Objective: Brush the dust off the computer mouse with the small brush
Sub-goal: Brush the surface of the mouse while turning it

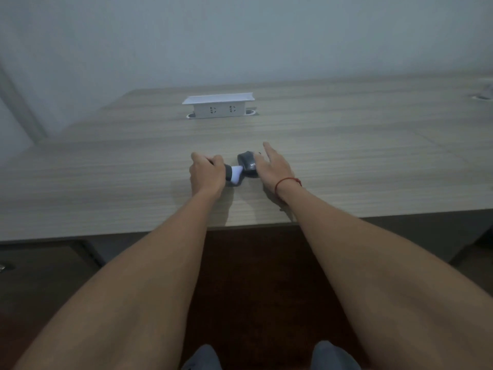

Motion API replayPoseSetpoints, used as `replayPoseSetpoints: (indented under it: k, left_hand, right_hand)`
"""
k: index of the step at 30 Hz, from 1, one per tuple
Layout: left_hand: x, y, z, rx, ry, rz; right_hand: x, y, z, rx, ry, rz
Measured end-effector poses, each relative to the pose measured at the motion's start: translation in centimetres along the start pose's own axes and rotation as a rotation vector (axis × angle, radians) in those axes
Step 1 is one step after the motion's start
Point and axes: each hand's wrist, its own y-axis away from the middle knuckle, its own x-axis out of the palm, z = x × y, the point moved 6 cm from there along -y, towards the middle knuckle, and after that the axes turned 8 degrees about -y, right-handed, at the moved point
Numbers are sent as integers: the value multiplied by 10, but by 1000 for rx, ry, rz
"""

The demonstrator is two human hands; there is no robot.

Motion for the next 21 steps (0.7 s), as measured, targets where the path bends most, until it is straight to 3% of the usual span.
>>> replayPoseSetpoints:
  k: [3, 10, 16, 21]
  left_hand:
    - [3, -6, 2, -6, -3, 14]
    - [8, -18, 6, -50, -69, 52]
    - [12, -13, -1, -70, -137, 10]
    - [16, -7, 4, -103, 20, 101]
  right_hand:
    - [1, -13, -3, 87, -73, -56]
    - [6, -18, -5, 84, 73, -170]
    - [5, -17, -12, 27, 3, -131]
    - [8, -13, -12, 25, 2, -108]
